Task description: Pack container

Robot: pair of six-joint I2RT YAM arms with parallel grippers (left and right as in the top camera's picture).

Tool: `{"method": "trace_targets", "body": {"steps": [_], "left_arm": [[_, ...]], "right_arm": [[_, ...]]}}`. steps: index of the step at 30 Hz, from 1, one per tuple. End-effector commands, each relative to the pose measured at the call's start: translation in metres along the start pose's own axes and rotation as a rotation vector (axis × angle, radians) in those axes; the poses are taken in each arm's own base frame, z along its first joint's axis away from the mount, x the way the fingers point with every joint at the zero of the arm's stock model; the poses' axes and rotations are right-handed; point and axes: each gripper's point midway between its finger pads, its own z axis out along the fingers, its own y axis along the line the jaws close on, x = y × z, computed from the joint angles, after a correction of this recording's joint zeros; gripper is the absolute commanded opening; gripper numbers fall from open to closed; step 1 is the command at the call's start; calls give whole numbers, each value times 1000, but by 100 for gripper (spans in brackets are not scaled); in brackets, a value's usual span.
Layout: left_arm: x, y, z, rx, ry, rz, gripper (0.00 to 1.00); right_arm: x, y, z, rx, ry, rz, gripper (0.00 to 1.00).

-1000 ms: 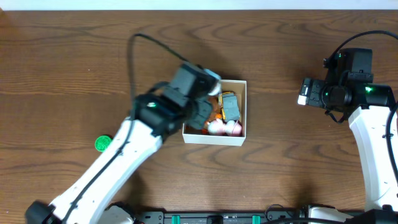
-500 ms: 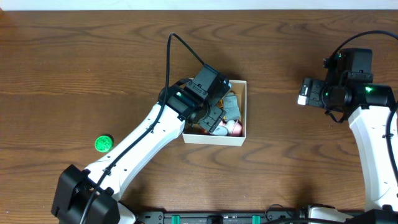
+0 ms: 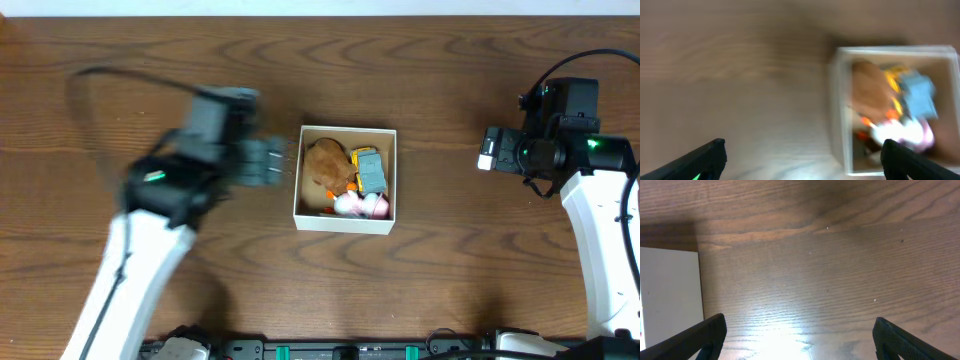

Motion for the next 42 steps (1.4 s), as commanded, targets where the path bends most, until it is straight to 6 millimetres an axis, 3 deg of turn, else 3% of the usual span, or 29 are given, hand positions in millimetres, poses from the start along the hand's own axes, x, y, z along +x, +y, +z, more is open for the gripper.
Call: {"method": "trace_targets", "body": {"steps": [1, 6, 9, 12, 23, 36, 42], "left_arm": [[-3, 70, -23, -138, -54, -351, 98], [28, 153, -28, -315, 3, -646, 98], [55, 185, -12, -379, 88, -765, 98], [78, 202, 10, -416, 183, -821, 98], [127, 217, 89, -447, 495, -855, 98], [163, 212, 141, -385, 564, -824, 98], [176, 210, 152, -367, 550, -801, 98]], "right_arm": [[1, -1, 2, 1, 9, -16, 95], [1, -1, 2, 1, 9, -16, 95], [1, -1, 2, 1, 8, -16, 95], [1, -1, 2, 2, 8, -16, 95], [3, -1, 2, 3, 18, -16, 96], [4, -1, 2, 3, 23, -15, 95], [6, -1, 2, 4, 28, -15, 95]]}}
